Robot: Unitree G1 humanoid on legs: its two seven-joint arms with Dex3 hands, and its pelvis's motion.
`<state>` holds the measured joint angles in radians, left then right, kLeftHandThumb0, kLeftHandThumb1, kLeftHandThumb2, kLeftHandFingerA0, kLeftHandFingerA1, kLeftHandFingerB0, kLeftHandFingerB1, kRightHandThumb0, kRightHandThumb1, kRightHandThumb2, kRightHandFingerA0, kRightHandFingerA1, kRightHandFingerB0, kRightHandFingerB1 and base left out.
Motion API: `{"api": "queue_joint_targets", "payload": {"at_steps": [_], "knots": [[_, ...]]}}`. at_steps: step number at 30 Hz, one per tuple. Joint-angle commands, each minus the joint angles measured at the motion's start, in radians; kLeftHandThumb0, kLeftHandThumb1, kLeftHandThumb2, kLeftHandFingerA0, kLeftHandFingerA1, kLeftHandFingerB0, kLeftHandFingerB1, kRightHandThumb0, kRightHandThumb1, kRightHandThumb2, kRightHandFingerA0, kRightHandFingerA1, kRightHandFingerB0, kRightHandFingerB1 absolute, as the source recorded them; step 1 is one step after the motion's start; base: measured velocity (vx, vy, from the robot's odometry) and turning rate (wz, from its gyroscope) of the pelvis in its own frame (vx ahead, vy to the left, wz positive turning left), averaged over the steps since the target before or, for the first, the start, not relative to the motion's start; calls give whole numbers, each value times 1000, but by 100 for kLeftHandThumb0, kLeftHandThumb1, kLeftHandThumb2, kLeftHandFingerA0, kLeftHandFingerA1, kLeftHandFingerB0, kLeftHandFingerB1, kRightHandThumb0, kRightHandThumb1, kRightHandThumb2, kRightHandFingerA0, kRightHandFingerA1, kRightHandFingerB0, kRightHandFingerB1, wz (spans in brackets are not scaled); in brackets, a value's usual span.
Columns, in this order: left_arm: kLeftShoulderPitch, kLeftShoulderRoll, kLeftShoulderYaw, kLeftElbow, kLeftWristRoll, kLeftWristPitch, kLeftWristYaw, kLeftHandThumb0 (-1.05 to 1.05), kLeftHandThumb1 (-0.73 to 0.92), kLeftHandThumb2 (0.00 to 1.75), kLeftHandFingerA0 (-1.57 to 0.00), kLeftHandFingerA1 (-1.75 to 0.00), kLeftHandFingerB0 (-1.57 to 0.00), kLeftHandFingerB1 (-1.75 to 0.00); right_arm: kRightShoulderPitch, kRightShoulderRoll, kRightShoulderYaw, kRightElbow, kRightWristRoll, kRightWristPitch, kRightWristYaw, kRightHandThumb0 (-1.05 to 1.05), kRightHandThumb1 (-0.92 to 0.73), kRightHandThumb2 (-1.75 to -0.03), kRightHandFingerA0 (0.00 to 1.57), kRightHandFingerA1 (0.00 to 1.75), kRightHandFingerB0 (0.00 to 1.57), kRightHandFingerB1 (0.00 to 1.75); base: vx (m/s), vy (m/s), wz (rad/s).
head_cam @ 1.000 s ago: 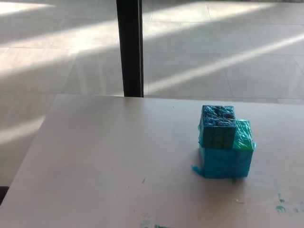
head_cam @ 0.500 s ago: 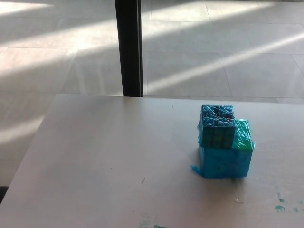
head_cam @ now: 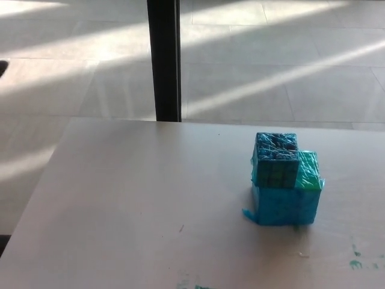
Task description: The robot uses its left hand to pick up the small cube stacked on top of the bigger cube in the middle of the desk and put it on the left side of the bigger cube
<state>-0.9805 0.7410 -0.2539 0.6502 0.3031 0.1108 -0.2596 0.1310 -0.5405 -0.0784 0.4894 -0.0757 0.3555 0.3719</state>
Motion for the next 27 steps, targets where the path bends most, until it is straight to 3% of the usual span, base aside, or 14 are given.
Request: {"api": "queue_joint_targets", "payload": {"at_steps": [1, 2, 3, 4, 5, 6, 7, 10, 16, 19, 20, 22, 23, 27], "knots": [[-65, -117, -59, -103, 69, 26, -29, -82, 70, 107, -13, -57, -3, -23, -17, -29, 2, 58, -3, -38, 16, -46, -70, -62, 59, 60, 52, 39, 0, 0, 0], [-78, -147, -69, -120, 72, 55, -38, -81, 89, 68, -11, -51, -1, -26, -14, -31, 4, 42, -3, -30, 17, -46, -72, -61, 58, 58, 52, 38, 0, 0, 0], [-89, -176, -81, -132, 80, 68, -41, -80, 69, 104, -7, -55, -2, -23, -14, -33, 8, 33, -7, -21, 17, -45, -72, -62, 58, 58, 52, 39, 0, 0, 0], [-102, -205, -98, -137, 93, 80, -41, -75, 68, 110, 0, -52, -1, -22, -15, -34, 9, 22, -8, -9, 16, -45, -71, -61, 57, 57, 52, 39, 0, 0, 0], [-110, -229, -104, -136, 96, 88, -40, -88, 73, 110, -1, -47, -7, -11, -10, -35, 8, 7, -5, 0, 18, -43, -72, -62, 57, 55, 52, 39, 0, 0, 0], [-121, -262, -113, -128, 96, 88, -34, -90, 75, 111, -1, -48, -3, -10, 0, -38, 5, -23, -1, 22, 24, -44, -73, -62, 56, 56, 52, 39, 0, 0, 0], [-134, -304, -125, -114, 99, 78, -21, -95, 75, 112, -2, -47, -9, -6, 5, -41, 6, -48, -1, 43, 29, -43, -72, -62, 57, 57, 51, 39, 0, 0, 0], [-165, -414, -166, -112, 129, 114, -4, -88, 71, 113, -3, -46, -9, -13, 19, -37, 0, -57, 3, 27, 27, -45, -73, -62, 57, 58, 51, 39, 0, 0, 0], [-187, -537, -196, -134, 155, 148, -5, -88, 71, 110, -2, -48, -12, -19, 18, -41, 17, -59, -11, 28, 28, -44, -75, -63, 57, 56, 50, 38, 0, 0, 0], [-213, -575, -218, -116, 178, 161, -22, -90, 73, 113, -3, -47, -12, -15, 11, -42, 22, -35, -14, 7, 26, -45, -75, -62, 58, 57, 50, 38, 0, 0, 0], [-218, -592, -219, -111, 176, 164, -18, -85, 90, 67, -7, -46, -3, -28, 3, -40, 24, -21, -14, 6, 24, -45, -74, -62, 57, 57, 51, 39, 0, 0, 0], [-226, -622, -226, -91, 173, 144, -14, -88, 90, 67, -7, -47, -2, -29, -2, -37, 20, -9, -7, 4, 23, -45, -74, -62, 56, 57, 51, 39, 0, 0, 0], [-233, -638, -228, -80, 171, 143, -21, -91, 73, 114, -1, -46, -14, -13, -1, -37, 19, -14, -3, 10, 26, -45, -74, -62, 56, 57, 51, 39, 0, 0, 0], [-248, -683, -236, -57, 176, 140, -24, -97, 71, 115, -4, -47, -16, -8, 9, -40, 22, -25, -8, -3, 25, -44, -74, -62, 56, 56, 51, 39, 0, 0, 0]]}}
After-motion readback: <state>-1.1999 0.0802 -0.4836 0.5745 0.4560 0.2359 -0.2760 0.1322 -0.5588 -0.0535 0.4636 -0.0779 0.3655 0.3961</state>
